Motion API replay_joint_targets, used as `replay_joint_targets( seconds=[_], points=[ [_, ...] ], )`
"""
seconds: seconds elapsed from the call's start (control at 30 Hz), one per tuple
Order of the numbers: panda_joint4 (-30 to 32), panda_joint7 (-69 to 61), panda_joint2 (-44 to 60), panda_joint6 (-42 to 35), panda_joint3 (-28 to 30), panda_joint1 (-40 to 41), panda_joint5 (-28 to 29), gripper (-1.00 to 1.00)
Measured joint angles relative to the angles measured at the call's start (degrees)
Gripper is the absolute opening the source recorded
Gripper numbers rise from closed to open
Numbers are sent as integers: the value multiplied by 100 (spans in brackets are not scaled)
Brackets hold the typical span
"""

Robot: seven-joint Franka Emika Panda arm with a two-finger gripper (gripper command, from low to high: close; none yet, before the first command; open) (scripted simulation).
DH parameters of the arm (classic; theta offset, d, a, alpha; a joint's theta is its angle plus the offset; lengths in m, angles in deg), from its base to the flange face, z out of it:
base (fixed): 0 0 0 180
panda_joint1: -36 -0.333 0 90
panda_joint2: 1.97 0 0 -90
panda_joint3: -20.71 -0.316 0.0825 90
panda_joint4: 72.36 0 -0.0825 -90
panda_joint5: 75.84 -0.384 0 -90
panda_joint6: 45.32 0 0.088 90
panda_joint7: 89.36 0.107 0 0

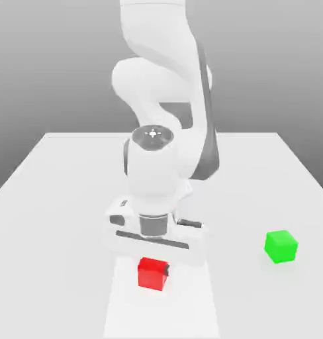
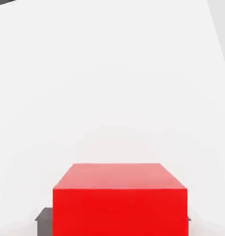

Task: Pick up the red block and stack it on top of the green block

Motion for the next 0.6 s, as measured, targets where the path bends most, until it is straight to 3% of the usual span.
replay_joint_targets(
  seconds=[0.37, 0.6],
  points=[
    [190, -283, -1454, -1266, -301, 64, -396, -100],
    [92, -302, -1651, -1559, -843, -1109, -494, -100]
  ],
)
